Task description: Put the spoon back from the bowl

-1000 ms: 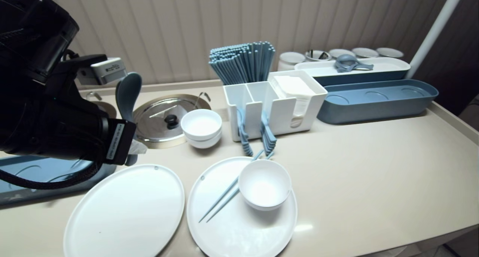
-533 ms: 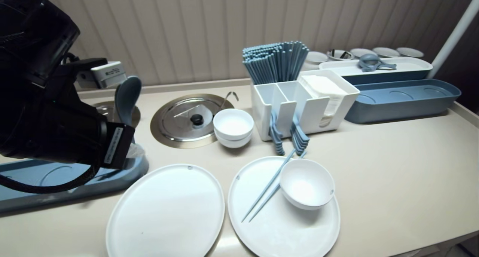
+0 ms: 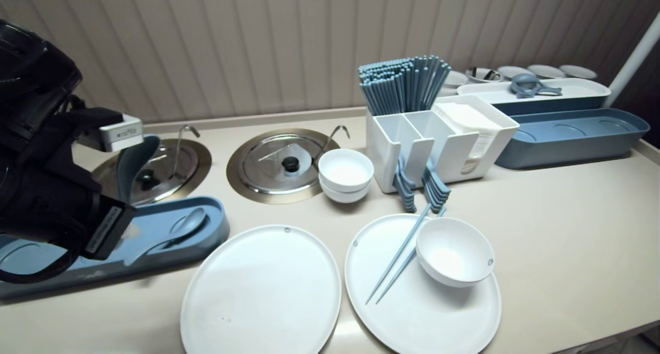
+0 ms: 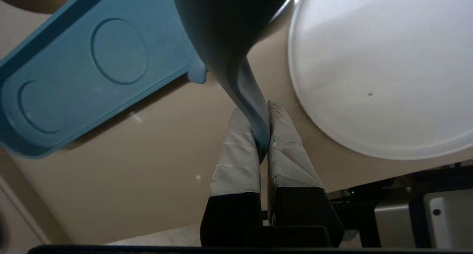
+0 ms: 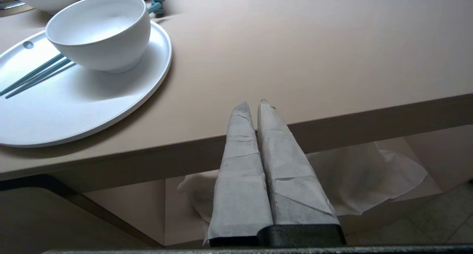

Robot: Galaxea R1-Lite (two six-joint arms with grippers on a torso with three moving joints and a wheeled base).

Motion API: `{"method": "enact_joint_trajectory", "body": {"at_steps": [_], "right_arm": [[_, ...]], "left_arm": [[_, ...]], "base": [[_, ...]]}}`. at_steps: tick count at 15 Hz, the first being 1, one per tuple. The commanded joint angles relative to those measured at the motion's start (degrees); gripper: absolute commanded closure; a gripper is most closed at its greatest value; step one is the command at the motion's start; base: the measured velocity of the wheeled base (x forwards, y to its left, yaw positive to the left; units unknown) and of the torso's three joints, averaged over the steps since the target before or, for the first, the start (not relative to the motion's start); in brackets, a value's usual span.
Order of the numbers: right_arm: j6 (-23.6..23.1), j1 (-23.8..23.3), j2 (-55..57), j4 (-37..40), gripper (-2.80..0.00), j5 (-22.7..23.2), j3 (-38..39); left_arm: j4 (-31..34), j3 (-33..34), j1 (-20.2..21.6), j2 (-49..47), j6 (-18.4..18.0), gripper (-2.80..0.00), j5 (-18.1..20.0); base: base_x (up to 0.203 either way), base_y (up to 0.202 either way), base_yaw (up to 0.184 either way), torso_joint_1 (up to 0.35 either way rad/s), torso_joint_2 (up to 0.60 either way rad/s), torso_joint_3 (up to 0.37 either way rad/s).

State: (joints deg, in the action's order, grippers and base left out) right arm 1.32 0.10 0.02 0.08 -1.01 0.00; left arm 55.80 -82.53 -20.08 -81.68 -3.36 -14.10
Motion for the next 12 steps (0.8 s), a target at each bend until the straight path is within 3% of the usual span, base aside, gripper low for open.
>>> {"method": "enact_joint_trajectory", "body": {"at_steps": [1, 4, 6, 9, 12], "right_arm": [[0.00, 0.05, -0.02, 0.01, 0.00, 0.00, 0.00], [0.00, -0.01, -0.02, 0.01, 0.00, -0.04, 0.00], [0.00, 0.01, -0.02, 0.01, 0.00, 0.05, 0.00], [0.00, -0.01, -0.02, 0.01, 0.00, -0.04, 0.00], [0.00, 0.00, -0.02, 0.01, 0.00, -0.02, 0.00]], "left_arm": [[0.47, 0.87, 6.42, 0.42, -4.35, 0.00, -0.17], [0.28, 2.71, 16.67, -2.60, -13.51, 0.00, 0.32], [-0.39, 2.78, 20.25, -6.69, -15.67, 0.00, 0.90], [-1.20, 3.22, 23.83, -7.61, -21.41, 0.00, 1.08], [-2.72, 2.33, 25.21, -10.79, -21.93, 0.00, 0.67]], "base": [[0.000, 0.000, 0.000, 0.000, 0.00, 0.000], [0.000, 0.000, 0.000, 0.000, 0.00, 0.000], [0.000, 0.000, 0.000, 0.000, 0.00, 0.000], [0.000, 0.000, 0.000, 0.000, 0.00, 0.000], [0.000, 0.000, 0.000, 0.000, 0.00, 0.000]]}}
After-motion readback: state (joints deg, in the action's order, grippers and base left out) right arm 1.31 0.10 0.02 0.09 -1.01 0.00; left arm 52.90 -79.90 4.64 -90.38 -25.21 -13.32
